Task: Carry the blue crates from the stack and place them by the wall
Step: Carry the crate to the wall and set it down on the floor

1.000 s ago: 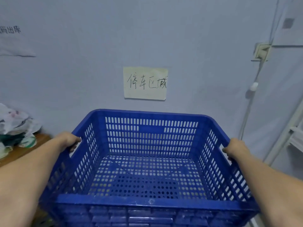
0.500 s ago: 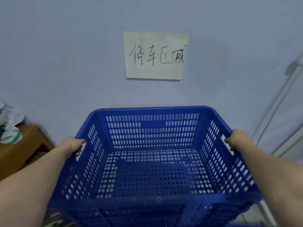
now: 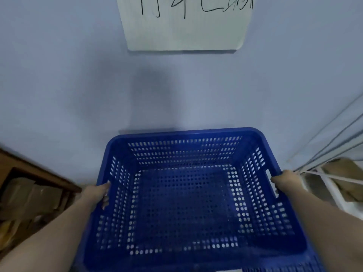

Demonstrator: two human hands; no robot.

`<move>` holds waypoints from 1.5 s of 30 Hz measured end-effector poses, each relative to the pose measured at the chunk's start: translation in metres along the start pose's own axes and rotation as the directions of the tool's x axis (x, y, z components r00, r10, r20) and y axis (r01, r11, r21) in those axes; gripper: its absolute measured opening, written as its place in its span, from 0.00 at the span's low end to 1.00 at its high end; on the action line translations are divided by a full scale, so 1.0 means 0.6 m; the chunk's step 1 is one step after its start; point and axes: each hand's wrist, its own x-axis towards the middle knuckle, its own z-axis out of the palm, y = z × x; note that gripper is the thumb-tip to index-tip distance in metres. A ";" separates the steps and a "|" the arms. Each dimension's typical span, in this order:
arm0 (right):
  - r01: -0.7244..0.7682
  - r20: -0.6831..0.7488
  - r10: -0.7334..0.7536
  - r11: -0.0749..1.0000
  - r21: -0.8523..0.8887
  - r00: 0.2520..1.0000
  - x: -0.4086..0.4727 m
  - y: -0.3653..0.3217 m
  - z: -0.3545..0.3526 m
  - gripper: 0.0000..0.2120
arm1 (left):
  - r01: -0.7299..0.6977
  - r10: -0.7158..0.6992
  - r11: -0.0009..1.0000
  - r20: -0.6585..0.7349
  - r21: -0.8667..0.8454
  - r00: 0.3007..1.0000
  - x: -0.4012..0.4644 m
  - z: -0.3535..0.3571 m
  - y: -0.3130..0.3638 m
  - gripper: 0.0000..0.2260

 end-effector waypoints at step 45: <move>-0.103 0.242 0.113 0.993 -0.054 0.964 0.259 0.052 0.291 0.09 | 0.099 -0.099 0.926 -0.018 0.364 0.995 0.244 0.169 -0.105 0.19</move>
